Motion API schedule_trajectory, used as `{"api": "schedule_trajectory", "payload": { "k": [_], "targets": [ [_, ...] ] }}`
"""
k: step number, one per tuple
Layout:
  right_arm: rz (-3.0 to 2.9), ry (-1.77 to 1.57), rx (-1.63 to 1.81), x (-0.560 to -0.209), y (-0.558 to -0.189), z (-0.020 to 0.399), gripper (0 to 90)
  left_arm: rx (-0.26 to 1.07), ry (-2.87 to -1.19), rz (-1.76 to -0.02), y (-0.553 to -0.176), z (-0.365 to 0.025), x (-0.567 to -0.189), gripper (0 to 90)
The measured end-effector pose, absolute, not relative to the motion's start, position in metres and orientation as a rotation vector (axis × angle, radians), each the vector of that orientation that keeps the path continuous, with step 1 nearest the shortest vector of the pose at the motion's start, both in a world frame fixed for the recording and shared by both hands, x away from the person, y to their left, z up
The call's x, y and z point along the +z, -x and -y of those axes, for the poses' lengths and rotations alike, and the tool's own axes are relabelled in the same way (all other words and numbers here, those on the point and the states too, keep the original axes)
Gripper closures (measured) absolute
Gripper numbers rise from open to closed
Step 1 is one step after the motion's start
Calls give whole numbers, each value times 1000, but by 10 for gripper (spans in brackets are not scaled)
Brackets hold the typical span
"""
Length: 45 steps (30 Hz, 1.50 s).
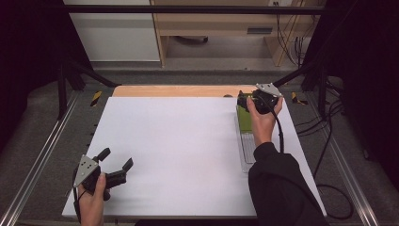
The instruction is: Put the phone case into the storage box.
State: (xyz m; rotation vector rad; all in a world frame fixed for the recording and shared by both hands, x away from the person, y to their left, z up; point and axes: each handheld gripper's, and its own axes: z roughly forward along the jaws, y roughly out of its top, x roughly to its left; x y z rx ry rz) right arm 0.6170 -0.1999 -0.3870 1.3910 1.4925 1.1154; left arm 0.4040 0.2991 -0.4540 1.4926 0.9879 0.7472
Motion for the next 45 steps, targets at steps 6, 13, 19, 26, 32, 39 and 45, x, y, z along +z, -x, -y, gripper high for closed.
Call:
{"api": "schedule_trajectory", "payload": {
  "k": [6, 13, 19, 26, 32, 39, 45],
  "targets": [
    [-1512, -1369, 1132, -384, -613, 199, 63, 746, -1494, -987, -404, -299, -454, 25],
    [-1514, -1370, 1183, -379, -609, 198, 64, 744, -1494, -987, -404, -299, -454, 26],
    [-1513, -1371, 1230, -373, -603, 198, 64, 744, -1497, -987, -404, -299, -454, 25],
    [-1538, -1352, 1271, -365, -594, 196, 56, 746, -1500, -987, -404, -299, -454, 25],
    [-1556, -1347, 1283, -358, -587, 194, 48, 754, -1504, -983, -404, -301, -454, 25],
    [-1549, -1375, 1264, -355, -577, 197, 55, 775, -1537, -947, -412, -309, -454, 22],
    [-1560, -1379, 1277, -354, -571, 201, 54, 778, -1514, -958, -410, -316, -454, 22]
  ]
}}
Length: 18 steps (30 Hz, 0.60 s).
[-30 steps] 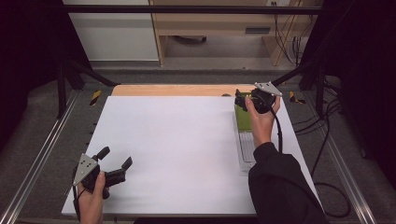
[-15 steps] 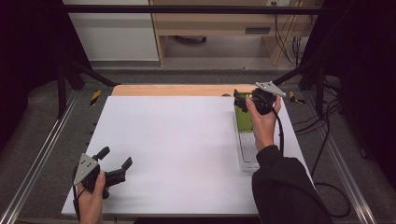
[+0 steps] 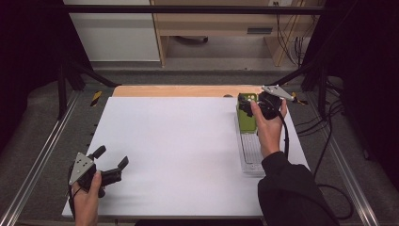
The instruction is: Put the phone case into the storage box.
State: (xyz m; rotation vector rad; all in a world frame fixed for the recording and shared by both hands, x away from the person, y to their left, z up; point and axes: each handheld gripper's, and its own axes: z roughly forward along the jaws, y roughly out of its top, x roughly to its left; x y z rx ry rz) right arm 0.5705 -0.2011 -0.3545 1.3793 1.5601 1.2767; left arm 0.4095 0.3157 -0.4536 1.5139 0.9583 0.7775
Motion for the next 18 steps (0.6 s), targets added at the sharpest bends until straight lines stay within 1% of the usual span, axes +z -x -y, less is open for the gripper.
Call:
{"api": "schedule_trajectory", "payload": {
  "k": [18],
  "targets": [
    [-1650, -1348, 1333, -359, -542, 200, 44, 781, -1524, -962, -407, -316, -453, 22]
  ]
}}
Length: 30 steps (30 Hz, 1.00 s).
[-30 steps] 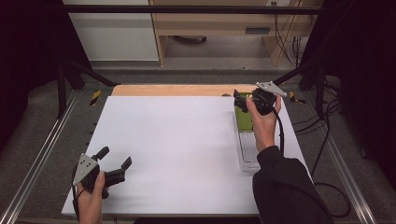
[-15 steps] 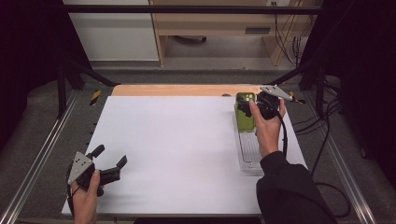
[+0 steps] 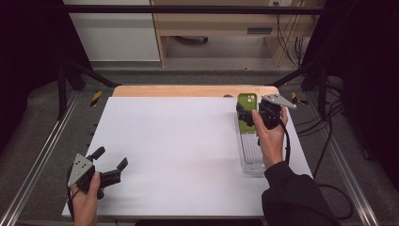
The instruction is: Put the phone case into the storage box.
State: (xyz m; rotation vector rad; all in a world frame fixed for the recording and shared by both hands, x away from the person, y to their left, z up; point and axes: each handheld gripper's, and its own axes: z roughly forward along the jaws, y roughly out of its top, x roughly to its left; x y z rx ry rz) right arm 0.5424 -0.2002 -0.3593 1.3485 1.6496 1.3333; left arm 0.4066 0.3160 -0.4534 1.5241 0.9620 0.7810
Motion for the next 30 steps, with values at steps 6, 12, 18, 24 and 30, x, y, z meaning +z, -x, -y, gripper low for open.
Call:
{"api": "schedule_trajectory", "payload": {
  "k": [6, 12, 18, 24, 30],
  "targets": [
    [-1652, -1352, 1369, -357, -533, 205, 41, 779, -1525, -965, -406, -316, -454, 22],
    [-1662, -1335, 1359, -355, -528, 208, 42, 778, -1525, -964, -406, -316, -454, 22],
    [-1672, -1322, 1361, -353, -523, 210, 43, 777, -1525, -966, -406, -316, -454, 22],
    [-1682, -1302, 1350, -352, -518, 212, 44, 775, -1525, -965, -406, -316, -454, 22],
    [-1682, -1295, 1348, -350, -513, 216, 47, 775, -1529, -967, -406, -316, -454, 22]
  ]
}}
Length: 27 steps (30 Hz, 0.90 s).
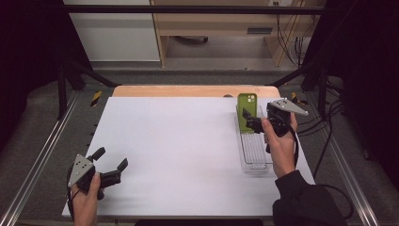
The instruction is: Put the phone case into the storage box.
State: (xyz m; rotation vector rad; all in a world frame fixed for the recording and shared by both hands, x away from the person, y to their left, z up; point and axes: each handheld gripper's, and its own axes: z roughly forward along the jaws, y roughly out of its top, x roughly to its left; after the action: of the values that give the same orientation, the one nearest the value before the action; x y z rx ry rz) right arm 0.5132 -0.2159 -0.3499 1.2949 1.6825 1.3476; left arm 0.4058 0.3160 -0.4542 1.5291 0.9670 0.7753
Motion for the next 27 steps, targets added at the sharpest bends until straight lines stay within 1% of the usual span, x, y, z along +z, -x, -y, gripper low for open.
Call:
{"api": "schedule_trajectory", "payload": {
  "k": [27],
  "targets": [
    [-1683, -1270, 1344, -345, -501, 230, 50, 769, -1533, -966, -406, -316, -455, 22]
  ]
}}
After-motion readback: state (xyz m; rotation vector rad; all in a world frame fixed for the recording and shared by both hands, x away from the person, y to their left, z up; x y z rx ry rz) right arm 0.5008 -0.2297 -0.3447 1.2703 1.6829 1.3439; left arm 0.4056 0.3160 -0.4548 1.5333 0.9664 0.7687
